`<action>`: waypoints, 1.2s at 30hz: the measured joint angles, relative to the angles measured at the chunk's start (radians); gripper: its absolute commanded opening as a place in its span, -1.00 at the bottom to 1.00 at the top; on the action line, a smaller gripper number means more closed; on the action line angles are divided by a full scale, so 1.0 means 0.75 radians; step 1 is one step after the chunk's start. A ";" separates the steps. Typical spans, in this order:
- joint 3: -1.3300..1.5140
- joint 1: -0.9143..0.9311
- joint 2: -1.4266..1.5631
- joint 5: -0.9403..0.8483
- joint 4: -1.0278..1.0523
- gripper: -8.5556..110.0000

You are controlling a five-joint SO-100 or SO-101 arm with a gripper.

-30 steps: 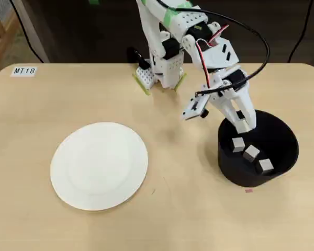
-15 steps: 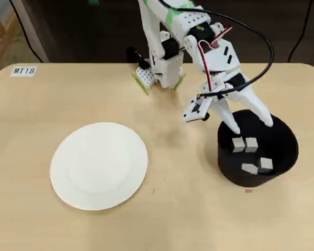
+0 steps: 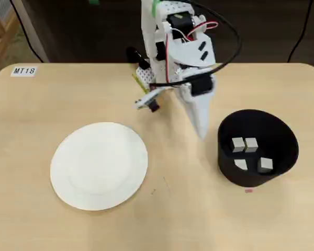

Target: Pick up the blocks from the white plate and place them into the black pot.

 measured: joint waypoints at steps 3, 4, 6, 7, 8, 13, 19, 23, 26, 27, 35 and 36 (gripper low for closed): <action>0.002 0.067 0.098 0.078 0.086 -0.90; 0.018 0.065 0.141 0.088 0.094 -0.90; 0.106 0.037 0.254 0.090 0.094 -0.90; 0.174 0.020 0.331 0.090 0.094 -0.90; 0.235 0.016 0.403 0.086 0.094 -0.90; 0.579 0.035 0.910 0.049 0.198 -0.90; 0.650 0.014 1.092 -0.057 0.301 -0.90; 0.744 0.049 1.094 -0.084 0.305 -0.90; 0.810 0.049 1.092 -0.117 0.311 -0.90; 0.816 0.057 1.094 -0.129 0.321 -0.90; 0.945 0.076 1.098 -0.149 0.342 -0.90; 0.955 0.076 1.098 -0.149 0.342 -0.90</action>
